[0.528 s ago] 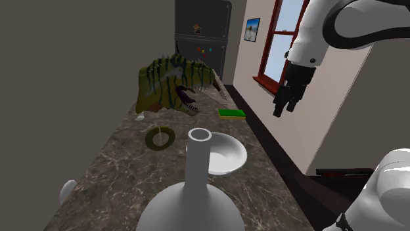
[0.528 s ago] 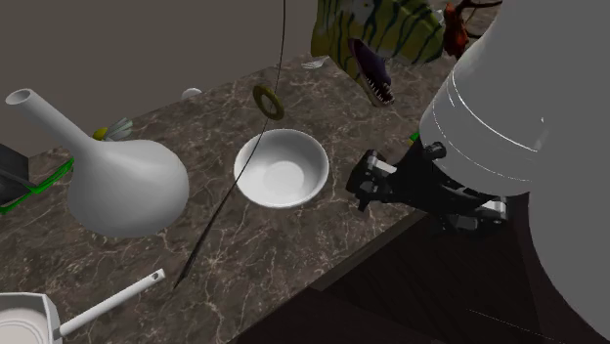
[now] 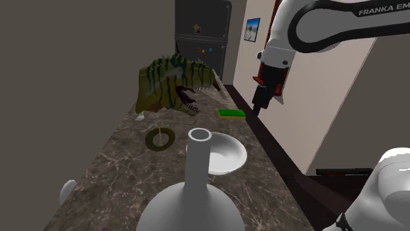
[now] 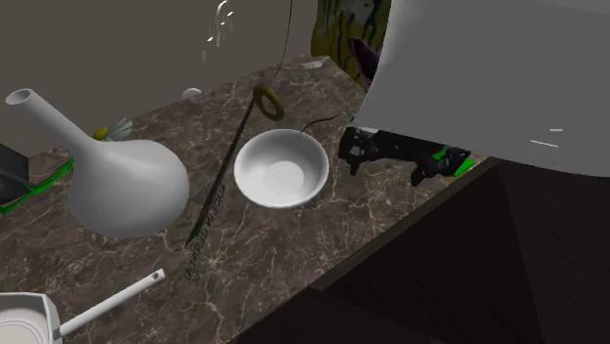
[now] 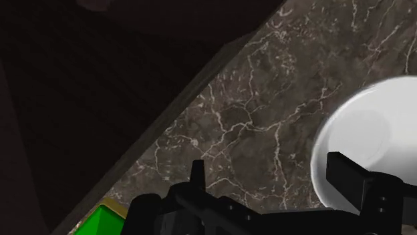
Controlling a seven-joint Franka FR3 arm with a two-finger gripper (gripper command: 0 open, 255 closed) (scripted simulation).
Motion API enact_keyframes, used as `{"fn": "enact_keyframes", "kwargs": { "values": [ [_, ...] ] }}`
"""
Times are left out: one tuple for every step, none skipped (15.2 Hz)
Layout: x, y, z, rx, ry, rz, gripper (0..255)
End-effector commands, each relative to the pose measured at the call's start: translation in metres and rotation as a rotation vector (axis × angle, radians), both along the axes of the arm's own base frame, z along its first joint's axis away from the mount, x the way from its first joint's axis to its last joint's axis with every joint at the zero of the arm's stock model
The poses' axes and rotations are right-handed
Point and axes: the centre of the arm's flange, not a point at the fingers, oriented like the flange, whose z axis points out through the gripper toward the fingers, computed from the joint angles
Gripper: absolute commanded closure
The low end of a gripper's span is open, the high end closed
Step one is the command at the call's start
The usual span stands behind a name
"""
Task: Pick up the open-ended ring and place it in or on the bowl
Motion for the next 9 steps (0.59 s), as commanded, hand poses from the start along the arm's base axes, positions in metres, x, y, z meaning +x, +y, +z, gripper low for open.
{"fn": "enact_keyframes", "kwargs": {
  "values": [
    [0.023,0.015,-0.004,-0.001,-0.009,0.080,0],
    [0.033,0.023,-0.006,-0.001,-0.013,0.118,0],
    [0.043,0.030,-0.008,-0.002,-0.017,0.156,0],
    [0.053,0.038,-0.010,-0.003,-0.021,0.194,0],
    [0.063,0.047,-0.012,-0.003,-0.024,0.232,0],
    [0.072,0.055,-0.014,-0.004,-0.028,0.271,0],
    [0.081,0.064,-0.016,-0.004,-0.032,0.309,0],
    [0.089,0.074,-0.018,-0.005,-0.036,0.347,0],
    [0.098,0.084,-0.020,-0.005,-0.040,0.385,0]
  ]
}}
